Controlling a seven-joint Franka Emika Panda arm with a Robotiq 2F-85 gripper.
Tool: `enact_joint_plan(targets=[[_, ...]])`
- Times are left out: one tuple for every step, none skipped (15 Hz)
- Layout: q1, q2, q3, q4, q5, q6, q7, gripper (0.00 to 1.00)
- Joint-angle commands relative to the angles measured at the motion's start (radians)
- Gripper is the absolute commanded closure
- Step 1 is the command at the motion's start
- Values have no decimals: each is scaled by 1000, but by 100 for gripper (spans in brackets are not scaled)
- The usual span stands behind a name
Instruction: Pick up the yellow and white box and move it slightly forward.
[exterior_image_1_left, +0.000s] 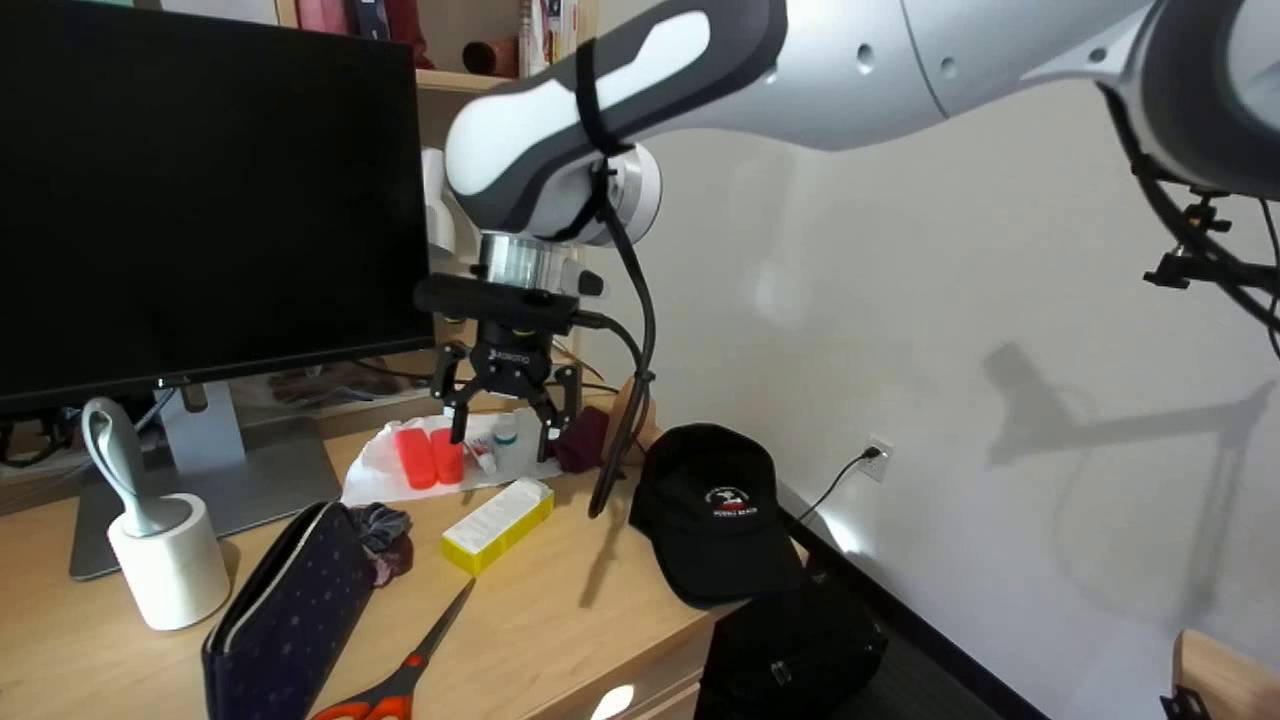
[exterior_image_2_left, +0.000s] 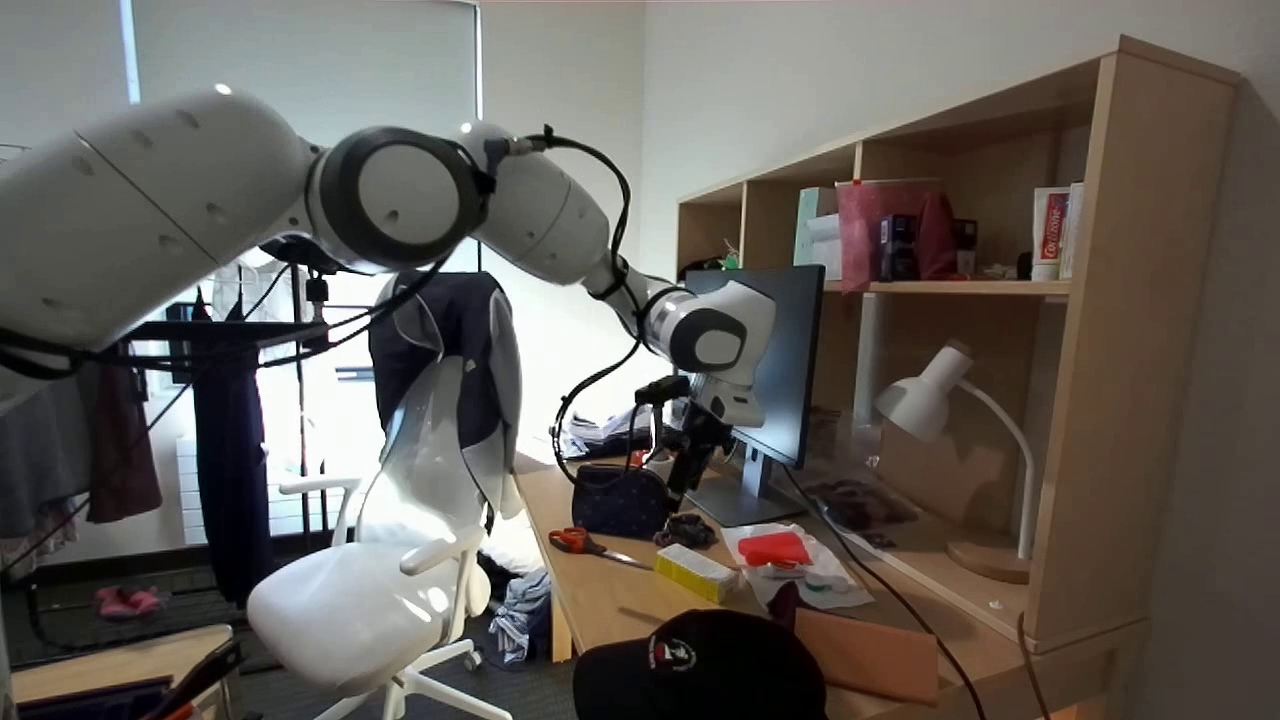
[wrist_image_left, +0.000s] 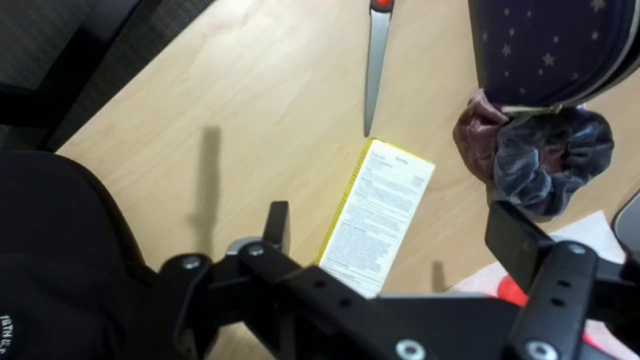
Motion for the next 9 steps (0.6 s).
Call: enact_joint_plan(targets=[[19, 187, -16, 230, -22, -5, 109, 0], [33, 230, -26, 280, -48, -12, 133, 0], [41, 269, -31, 329, -66, -27, 148, 0], [49, 304, -36, 373, -84, -46, 165, 0], [59, 332, -43, 405, -102, -45, 190, 0], [69, 361, -52, 439, -123, -51, 215, 0], [75, 381, -55, 463, -139, -59, 231, 0], [84, 398, -64, 482, -157, -57, 258, 0], [87, 409, -63, 494, -166, -62, 276, 0]])
